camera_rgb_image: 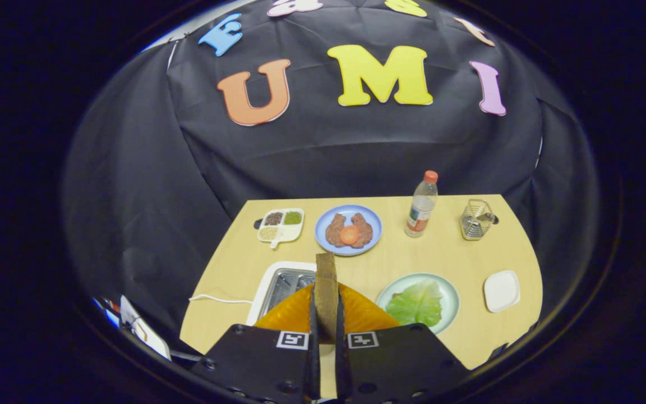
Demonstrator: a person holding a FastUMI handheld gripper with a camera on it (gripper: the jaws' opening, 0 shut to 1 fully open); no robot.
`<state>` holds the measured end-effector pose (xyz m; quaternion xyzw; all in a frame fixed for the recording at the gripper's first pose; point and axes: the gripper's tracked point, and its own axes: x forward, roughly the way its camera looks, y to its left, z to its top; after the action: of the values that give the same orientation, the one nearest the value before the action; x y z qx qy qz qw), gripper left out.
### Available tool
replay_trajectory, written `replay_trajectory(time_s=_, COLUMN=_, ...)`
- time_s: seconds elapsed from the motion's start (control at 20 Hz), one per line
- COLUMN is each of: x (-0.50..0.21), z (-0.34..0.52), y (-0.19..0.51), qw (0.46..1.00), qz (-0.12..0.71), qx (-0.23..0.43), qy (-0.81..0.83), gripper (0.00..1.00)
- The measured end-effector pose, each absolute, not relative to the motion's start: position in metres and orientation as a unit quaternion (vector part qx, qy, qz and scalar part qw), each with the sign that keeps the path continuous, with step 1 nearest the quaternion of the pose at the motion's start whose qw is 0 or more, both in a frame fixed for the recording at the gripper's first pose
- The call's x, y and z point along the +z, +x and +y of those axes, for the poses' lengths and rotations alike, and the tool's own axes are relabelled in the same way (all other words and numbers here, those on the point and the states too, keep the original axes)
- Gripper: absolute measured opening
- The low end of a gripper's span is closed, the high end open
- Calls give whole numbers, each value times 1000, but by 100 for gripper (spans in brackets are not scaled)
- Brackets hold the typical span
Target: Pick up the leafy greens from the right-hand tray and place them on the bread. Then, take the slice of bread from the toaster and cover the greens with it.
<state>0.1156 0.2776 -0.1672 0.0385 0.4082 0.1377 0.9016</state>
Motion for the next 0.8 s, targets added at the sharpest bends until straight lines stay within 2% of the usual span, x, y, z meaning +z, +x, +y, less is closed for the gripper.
replay_trajectory(time_s=0.45, x=-283, z=185, y=146, qw=859, qz=501, qx=77, qy=76, gripper=11)
replay_trajectory(time_s=0.8, x=-321, z=174, y=157, qw=845, qz=510, qx=112, qy=120, gripper=12)
